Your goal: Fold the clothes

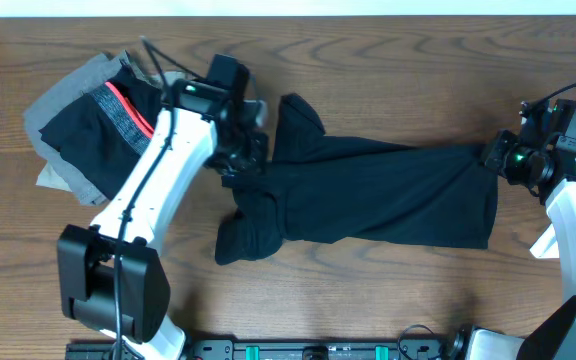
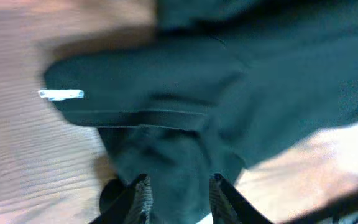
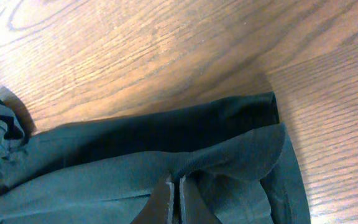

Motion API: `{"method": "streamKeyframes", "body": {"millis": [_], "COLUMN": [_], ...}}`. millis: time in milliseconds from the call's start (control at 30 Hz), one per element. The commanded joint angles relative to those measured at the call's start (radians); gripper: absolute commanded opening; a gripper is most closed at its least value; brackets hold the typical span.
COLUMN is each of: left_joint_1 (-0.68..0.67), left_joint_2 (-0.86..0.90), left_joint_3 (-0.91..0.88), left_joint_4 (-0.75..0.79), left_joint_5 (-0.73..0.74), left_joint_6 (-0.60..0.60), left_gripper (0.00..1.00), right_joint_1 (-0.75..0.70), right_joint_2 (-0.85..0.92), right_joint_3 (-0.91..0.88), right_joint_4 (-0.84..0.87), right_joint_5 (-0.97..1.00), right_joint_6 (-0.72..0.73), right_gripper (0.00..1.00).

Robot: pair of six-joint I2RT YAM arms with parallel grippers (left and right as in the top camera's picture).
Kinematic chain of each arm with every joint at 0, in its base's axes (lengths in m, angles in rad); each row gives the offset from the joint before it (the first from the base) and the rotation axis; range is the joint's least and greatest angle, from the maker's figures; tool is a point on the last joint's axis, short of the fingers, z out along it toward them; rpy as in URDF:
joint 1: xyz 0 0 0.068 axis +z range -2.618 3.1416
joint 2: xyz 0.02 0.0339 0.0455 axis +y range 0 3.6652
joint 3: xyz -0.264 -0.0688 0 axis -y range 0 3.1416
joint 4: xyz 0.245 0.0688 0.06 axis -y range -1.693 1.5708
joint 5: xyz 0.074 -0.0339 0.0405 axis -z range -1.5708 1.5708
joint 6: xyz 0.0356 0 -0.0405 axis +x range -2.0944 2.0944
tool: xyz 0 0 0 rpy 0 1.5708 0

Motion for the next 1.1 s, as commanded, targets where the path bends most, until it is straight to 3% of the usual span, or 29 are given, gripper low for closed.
{"method": "streamKeyframes", "body": {"millis": [0, 267, 633, 1067], "left_joint_1": [-0.087, -0.281, -0.344, -0.351], "left_joint_2": [0.005, 0.127, 0.269, 0.266], "left_joint_3": [-0.014, -0.015, -0.015, 0.016], "left_joint_4": [-0.013, -0.005, 0.141, 0.148], "left_joint_5": [0.048, -0.182, -0.529, -0.608], "left_joint_6": [0.161, 0.303, 0.274, 0.251], "left_gripper": [0.37, 0.38, 0.4, 0.4], "right_joint_1": [-0.003, -0.003, -0.003, -0.003], "right_joint_2": [-0.002, -0.002, -0.002, -0.002], "right_joint_3": [0.006, 0.006, 0.006, 0.006], "right_joint_4": [0.003, 0.005, 0.006, 0.01], "right_joint_5": [0.015, 0.015, 0.015, 0.015], "right_joint_6": [0.005, 0.005, 0.004, 0.004], "right_gripper": [0.01, 0.01, 0.01, 0.01]}}
